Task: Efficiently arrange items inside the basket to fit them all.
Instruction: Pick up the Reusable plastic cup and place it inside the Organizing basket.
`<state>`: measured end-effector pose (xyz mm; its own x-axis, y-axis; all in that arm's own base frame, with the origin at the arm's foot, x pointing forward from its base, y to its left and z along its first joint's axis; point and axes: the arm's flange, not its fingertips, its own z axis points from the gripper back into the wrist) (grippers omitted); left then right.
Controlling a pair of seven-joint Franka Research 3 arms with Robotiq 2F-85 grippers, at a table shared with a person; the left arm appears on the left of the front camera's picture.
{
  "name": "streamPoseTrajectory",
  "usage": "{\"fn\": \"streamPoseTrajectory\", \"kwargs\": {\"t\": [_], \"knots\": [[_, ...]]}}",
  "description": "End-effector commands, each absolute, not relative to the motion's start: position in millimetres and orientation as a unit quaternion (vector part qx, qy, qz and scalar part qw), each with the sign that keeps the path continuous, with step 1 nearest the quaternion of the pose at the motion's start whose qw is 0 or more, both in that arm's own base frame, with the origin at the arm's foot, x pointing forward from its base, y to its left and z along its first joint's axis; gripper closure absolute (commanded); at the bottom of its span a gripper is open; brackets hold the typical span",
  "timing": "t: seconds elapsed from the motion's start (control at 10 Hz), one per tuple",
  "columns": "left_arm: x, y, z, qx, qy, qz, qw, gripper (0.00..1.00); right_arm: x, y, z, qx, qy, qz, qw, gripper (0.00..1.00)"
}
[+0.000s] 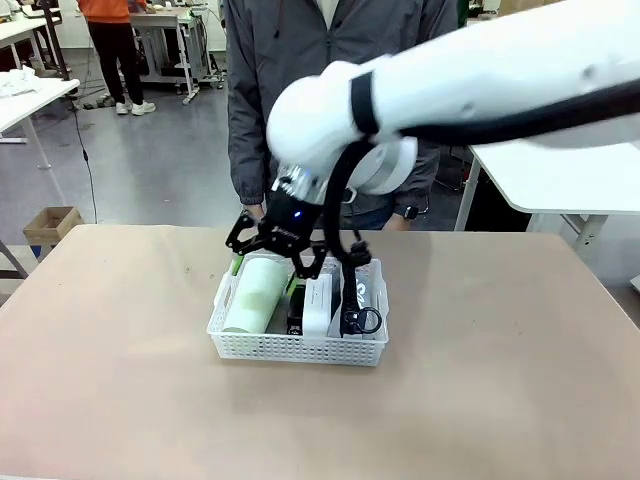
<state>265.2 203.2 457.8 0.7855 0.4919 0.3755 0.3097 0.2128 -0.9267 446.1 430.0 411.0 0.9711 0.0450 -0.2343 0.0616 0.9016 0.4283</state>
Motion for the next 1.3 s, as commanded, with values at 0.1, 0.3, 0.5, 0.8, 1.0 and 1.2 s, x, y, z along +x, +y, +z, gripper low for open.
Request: {"fn": "streamPoseTrajectory", "kwargs": {"t": [0.1, 0.3, 0.5, 0.8, 1.0, 1.2], "knots": [[265.9, 200.8, 462.0, -0.632, -0.326, 0.068, 0.7, 0.0, 403.8, 314.3, 465.4, 0.287, 0.194, 0.075, 0.935, 0.0], [265.9, 200.8, 462.0, -0.632, -0.326, 0.068, 0.7, 0.0, 369.4, 241.6, 493.3, 0.343, 0.159, 0.108, 0.919, 0.0], [265.9, 200.8, 462.0, -0.632, -0.326, 0.068, 0.7, 0.0, 336.2, 162.9, 501.7, 0.416, 0.127, 0.137, 0.89, 0.0], [265.9, 200.8, 462.0, -0.632, -0.326, 0.068, 0.7, 0.0, 281.7, 35.4, 471.2, 0.587, 0.039, 0.239, 0.772, 0.0], [265.9, 200.8, 462.0, -0.632, -0.326, 0.068, 0.7, 0.0, 248.2, -11.9, 429.0, 0.658, -0.073, 0.165, 0.731, 0.0], [265.9, 200.8, 462.0, -0.632, -0.326, 0.068, 0.7, 0.0, 228.1, -28.1, 396.2, 0.713, -0.13, -0.014, 0.689, 0.0]]}}
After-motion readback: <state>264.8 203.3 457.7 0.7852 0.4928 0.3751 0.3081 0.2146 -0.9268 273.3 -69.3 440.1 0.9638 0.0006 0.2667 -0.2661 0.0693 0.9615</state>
